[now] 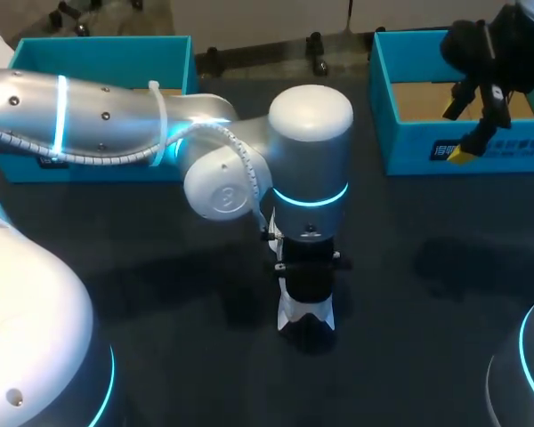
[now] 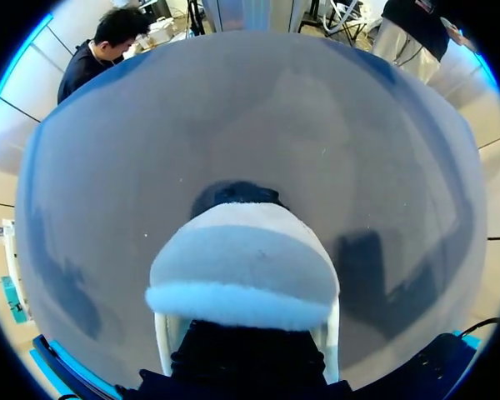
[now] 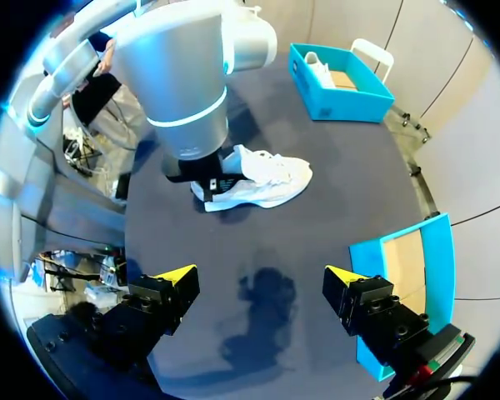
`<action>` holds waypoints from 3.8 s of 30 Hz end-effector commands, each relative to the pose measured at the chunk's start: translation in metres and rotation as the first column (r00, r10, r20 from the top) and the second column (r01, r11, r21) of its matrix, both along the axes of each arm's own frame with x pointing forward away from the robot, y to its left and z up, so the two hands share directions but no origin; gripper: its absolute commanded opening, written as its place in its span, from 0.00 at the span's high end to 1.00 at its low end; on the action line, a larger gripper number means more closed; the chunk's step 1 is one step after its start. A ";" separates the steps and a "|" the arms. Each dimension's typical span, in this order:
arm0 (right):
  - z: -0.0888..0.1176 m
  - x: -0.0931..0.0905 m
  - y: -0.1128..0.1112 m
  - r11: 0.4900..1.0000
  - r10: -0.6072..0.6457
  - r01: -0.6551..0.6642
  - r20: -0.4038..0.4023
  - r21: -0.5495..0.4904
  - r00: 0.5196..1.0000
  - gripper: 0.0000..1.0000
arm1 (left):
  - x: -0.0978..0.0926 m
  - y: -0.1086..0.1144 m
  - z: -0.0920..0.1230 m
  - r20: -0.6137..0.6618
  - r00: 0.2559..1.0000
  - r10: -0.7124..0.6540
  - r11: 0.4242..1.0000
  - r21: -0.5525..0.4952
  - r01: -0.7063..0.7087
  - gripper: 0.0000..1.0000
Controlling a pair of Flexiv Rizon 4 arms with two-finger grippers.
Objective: Take the shoe out of the shoebox, open the shoe tongue, remove and reinsert the insole, then place the shoe into the shoebox
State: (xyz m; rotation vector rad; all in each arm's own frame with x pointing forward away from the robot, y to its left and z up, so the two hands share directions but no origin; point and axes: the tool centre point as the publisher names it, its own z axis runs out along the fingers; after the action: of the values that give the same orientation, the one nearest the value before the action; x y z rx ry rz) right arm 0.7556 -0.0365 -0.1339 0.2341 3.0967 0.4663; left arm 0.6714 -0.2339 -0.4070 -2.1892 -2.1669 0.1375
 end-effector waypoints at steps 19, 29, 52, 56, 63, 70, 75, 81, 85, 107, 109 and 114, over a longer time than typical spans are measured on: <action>0.000 0.002 0.001 1.000 0.001 -0.001 -0.004 -0.003 1.000 0.00 | 0.041 0.024 0.034 0.362 0.929 0.071 0.996 0.031 -0.088 1.00; 0.000 0.002 0.001 1.000 0.001 -0.001 -0.004 -0.003 1.000 0.00 | 0.059 0.023 0.046 0.418 0.907 0.054 0.997 0.032 -0.074 1.00; 0.000 0.002 0.001 1.000 0.001 -0.001 -0.004 -0.003 1.000 0.00 | 0.068 0.010 0.060 0.438 0.898 0.039 0.998 0.027 -0.056 0.08; 0.000 0.002 0.001 1.000 0.001 -0.001 -0.004 -0.003 1.000 0.00 | 0.066 0.012 0.063 0.437 0.897 0.063 0.997 0.013 -0.077 0.00; 0.000 0.002 0.001 1.000 0.001 -0.001 -0.004 -0.003 1.000 0.00 | 0.063 0.014 0.067 0.428 0.901 0.071 0.995 0.032 -0.094 0.00; 0.000 0.002 0.001 1.000 0.001 -0.001 -0.004 -0.003 1.000 0.00 | 0.064 0.015 0.070 0.427 0.902 0.069 0.995 0.039 -0.095 0.00; 0.000 0.002 0.001 1.000 0.001 -0.001 -0.004 -0.003 1.000 0.00 | 0.066 0.014 0.071 0.427 0.901 0.076 0.994 0.039 -0.102 0.00; 0.000 0.002 0.001 1.000 0.001 -0.001 -0.004 -0.003 1.000 0.00 | 0.075 0.014 0.075 0.437 0.896 0.084 0.993 0.036 -0.111 0.00; 0.000 0.002 0.001 1.000 0.001 -0.001 -0.004 -0.003 1.000 0.00 | 0.085 0.012 0.078 0.433 0.896 0.102 0.992 0.029 -0.127 0.00; 0.000 0.002 0.001 1.000 0.001 -0.001 -0.004 -0.003 1.000 0.00 | 0.112 0.012 0.110 0.470 0.876 0.111 0.992 -0.004 -0.124 0.28; 0.000 0.002 0.001 1.000 0.001 -0.001 -0.004 -0.003 1.000 0.00 | 0.113 0.012 0.110 0.471 0.875 0.113 0.992 -0.004 -0.125 0.35; 0.000 0.002 0.001 1.000 0.001 -0.001 -0.004 -0.003 1.000 0.00 | 0.112 0.013 0.109 0.470 0.875 0.117 0.992 -0.011 -0.127 0.53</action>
State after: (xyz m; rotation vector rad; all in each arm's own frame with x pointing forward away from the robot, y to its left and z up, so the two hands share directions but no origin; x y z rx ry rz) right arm 0.7557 -0.0363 -0.1340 0.2341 3.0969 0.4657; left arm 0.7841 -0.2255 -0.2974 -2.2450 -2.5255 -0.4727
